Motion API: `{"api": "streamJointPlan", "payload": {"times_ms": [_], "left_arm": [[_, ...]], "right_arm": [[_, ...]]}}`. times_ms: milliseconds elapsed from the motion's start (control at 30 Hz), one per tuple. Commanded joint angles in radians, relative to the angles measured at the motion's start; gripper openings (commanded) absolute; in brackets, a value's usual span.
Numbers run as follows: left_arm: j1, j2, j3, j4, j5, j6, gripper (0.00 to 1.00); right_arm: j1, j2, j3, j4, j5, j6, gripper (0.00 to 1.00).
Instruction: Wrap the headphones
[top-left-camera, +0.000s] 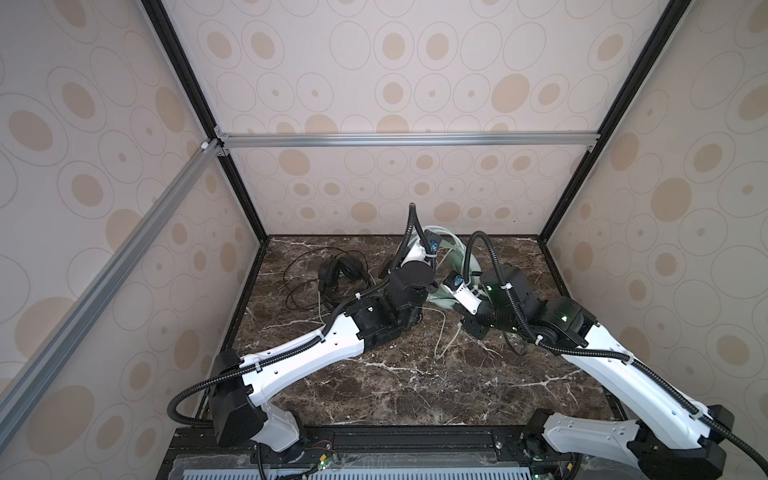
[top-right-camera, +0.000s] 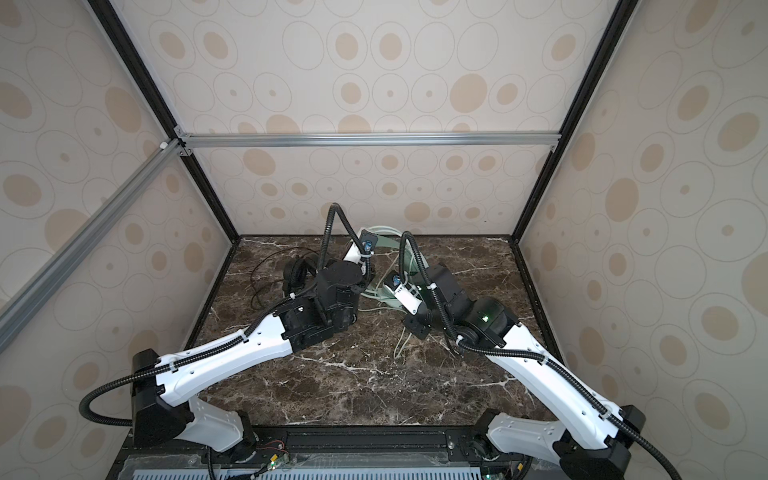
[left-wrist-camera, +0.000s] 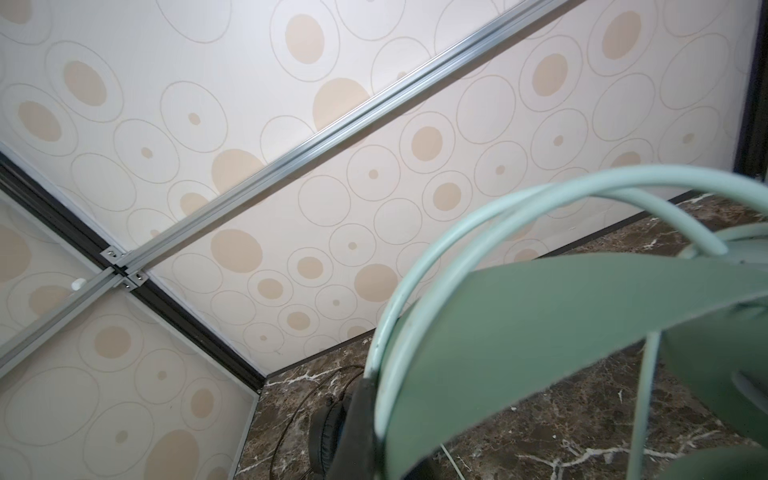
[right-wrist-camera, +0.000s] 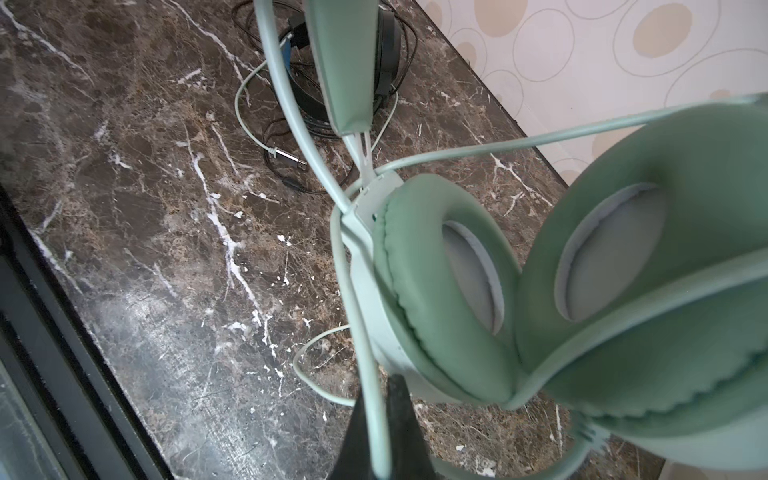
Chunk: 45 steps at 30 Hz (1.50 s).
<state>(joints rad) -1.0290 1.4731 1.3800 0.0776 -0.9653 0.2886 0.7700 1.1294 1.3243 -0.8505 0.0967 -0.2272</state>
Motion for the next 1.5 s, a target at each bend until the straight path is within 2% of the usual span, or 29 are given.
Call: {"api": "streamJointPlan", "payload": {"times_ms": [0,100,267,533,667,767,933,1033,1200,1333,1467], "left_arm": [[-0.016,-0.041,-0.015,0.195,-0.115,0.13,0.0],[-0.035,-0.036,-0.039,0.305,-0.135,0.192,0.0],[-0.041,-0.031,-0.036,0.332,-0.14,0.22,0.0],[-0.043,-0.038,-0.052,0.368,-0.153,0.341,0.0],[-0.05,-0.025,-0.032,0.331,-0.138,0.394,0.0],[-0.053,-0.008,0.027,0.158,-0.092,0.336,0.0],[-0.046,0.028,0.136,-0.18,0.014,0.125,0.0],[-0.036,0.037,0.163,-0.298,0.061,0.032,0.0],[-0.001,0.024,0.163,-0.401,0.132,-0.083,0.0],[0.003,0.007,0.146,-0.398,0.082,-0.081,0.0],[0.004,0.006,0.137,-0.361,0.011,-0.039,0.0]], "right_arm": [[0.006,-0.026,0.025,0.012,-0.049,0.092,0.0],[0.005,-0.033,0.008,0.039,-0.091,0.179,0.0],[0.006,-0.061,-0.033,0.08,-0.102,0.248,0.0],[0.006,-0.037,0.031,-0.07,-0.012,0.137,0.0],[0.005,-0.026,0.059,-0.105,0.062,0.079,0.0],[0.006,-0.015,0.087,-0.111,0.121,0.028,0.0],[0.007,0.005,0.141,-0.113,0.218,-0.083,0.0],[0.008,0.007,0.154,-0.112,0.277,-0.153,0.0],[0.018,0.003,0.164,-0.103,0.352,-0.229,0.0],[0.027,-0.004,0.167,-0.112,0.373,-0.254,0.0],[0.034,-0.012,0.184,-0.124,0.331,-0.21,0.0]]}}
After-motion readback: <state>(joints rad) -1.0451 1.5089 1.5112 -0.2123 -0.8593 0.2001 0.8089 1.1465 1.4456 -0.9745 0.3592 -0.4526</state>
